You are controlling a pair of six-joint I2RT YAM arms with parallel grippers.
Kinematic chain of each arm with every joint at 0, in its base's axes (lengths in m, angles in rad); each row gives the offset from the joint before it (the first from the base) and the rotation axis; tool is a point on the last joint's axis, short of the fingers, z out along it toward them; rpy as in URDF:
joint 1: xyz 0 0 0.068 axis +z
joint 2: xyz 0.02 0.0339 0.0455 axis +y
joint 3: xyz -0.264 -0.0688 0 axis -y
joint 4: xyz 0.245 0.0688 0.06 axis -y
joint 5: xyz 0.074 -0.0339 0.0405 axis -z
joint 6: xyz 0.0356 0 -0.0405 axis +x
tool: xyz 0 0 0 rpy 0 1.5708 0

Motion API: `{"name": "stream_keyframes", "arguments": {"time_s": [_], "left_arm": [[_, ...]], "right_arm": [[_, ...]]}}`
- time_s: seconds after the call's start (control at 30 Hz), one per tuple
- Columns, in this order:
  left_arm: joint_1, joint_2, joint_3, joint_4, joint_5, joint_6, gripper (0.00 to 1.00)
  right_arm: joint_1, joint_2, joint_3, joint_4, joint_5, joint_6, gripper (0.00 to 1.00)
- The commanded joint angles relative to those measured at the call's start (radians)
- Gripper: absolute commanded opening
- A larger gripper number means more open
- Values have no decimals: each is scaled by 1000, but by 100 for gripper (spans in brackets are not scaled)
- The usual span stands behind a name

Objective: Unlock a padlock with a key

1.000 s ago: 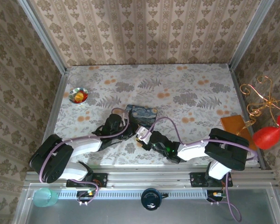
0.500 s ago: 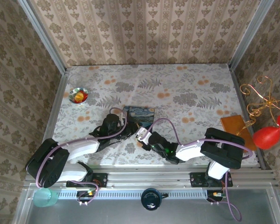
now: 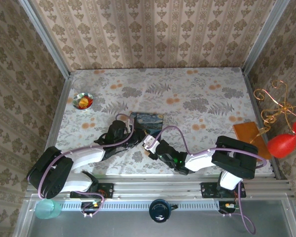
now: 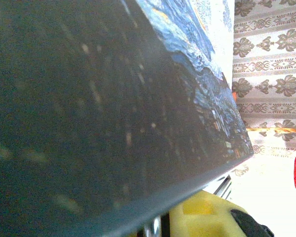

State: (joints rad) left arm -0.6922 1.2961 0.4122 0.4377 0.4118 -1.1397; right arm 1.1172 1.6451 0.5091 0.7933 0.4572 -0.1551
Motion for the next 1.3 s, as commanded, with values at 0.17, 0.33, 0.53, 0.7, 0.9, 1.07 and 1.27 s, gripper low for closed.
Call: {"name": "stream_keyframes", "arguments": {"time_s": [0.17,0.33,0.53,0.7,0.9,1.07,1.27], "left_arm": [[3,-24,4,18,20,21,0],[4,-24,4,18,19,23,0],[4,-21,4,18,19,23,0],[4,-17,5,19,13,21,0],[-3,1,20,14,9,35,0],[-3,12,31,9,-5,38,0],[-8,13,54,-19,-19,53,0]], "right_arm": [[7,18,22,45,44,1,24],[7,22,22,39,44,9,21],[7,20,20,46,36,53,19],[7,-7,30,15,8,130,15],[-2,-71,26,-9,-137,391,10],[-2,-104,-3,24,-224,623,9],[-10,-150,-23,-66,-169,631,9]]}}
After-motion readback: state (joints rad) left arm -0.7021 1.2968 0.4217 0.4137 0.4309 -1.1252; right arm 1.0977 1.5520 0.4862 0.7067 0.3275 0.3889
